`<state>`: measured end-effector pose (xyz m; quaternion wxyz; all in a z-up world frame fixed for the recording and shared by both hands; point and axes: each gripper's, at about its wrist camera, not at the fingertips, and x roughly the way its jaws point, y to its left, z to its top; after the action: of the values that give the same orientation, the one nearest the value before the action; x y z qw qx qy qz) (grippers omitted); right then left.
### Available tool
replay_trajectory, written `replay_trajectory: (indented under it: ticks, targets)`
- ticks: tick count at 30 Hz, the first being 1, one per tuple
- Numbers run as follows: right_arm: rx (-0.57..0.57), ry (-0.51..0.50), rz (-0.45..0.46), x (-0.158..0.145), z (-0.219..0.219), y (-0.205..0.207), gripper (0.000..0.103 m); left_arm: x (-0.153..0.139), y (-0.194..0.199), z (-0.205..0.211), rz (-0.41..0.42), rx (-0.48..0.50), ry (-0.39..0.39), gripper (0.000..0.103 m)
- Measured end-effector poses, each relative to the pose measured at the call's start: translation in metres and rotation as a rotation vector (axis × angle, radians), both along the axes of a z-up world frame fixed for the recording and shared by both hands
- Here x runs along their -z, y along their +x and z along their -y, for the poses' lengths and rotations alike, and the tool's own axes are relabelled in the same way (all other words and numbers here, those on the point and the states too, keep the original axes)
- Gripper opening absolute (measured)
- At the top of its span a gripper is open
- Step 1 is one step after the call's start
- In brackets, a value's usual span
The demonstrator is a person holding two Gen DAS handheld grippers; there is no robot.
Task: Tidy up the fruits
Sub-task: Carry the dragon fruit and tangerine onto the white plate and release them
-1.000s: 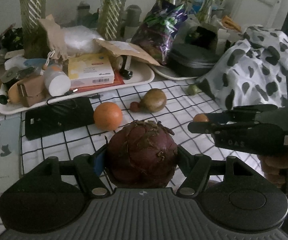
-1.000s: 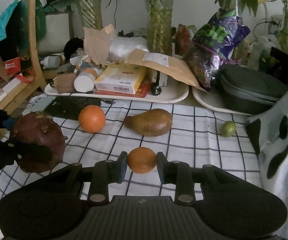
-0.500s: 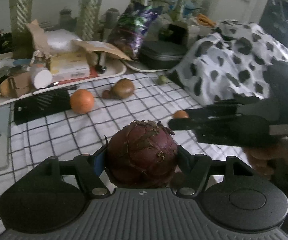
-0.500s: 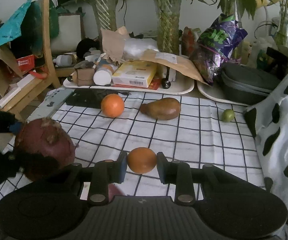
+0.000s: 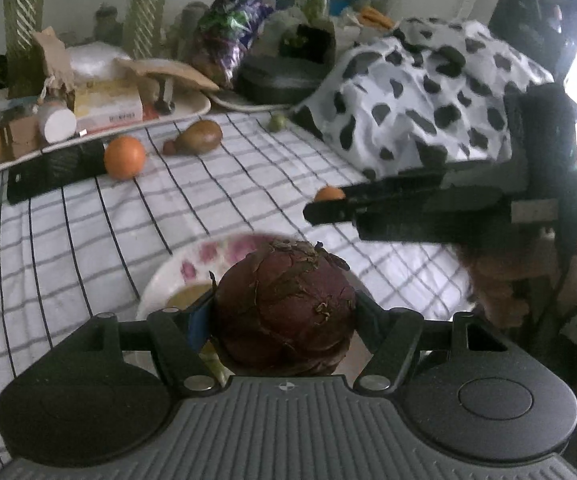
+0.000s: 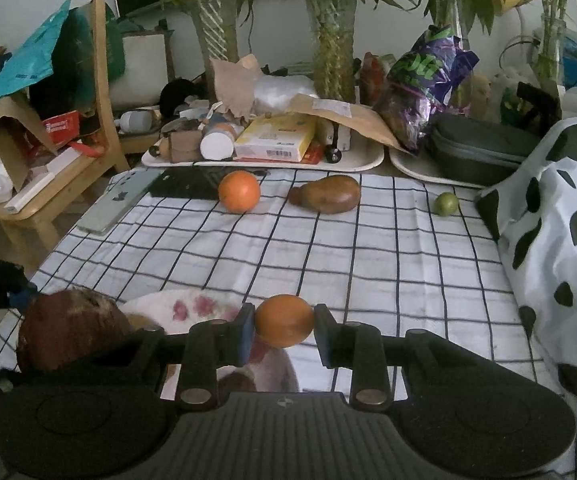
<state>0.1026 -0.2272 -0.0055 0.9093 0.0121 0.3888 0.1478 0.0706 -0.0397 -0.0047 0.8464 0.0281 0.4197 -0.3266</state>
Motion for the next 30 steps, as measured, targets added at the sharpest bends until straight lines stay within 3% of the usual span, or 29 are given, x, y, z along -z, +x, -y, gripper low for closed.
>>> replay_trajectory:
  ticks: [12, 20, 26, 30]
  targets:
    - [-0.001, -0.004, -0.052, 0.007, 0.000, -0.027, 0.033, 0.035, -0.027, 0.017, -0.064, 0.036, 0.156, 0.069]
    - [0.007, 0.017, -0.110, 0.014, 0.005, -0.026, 0.033, 0.039, -0.024, 0.017, -0.056, 0.029, 0.148, 0.078]
    - [-0.001, 0.011, -0.127, 0.017, 0.003, -0.024, 0.033, 0.039, -0.026, 0.022, -0.043, 0.047, 0.189, 0.079]
    - [0.005, 0.032, -0.137, 0.017, 0.006, -0.023, 0.033, 0.026, -0.029, 0.012, -0.012, 0.042, 0.135, 0.084]
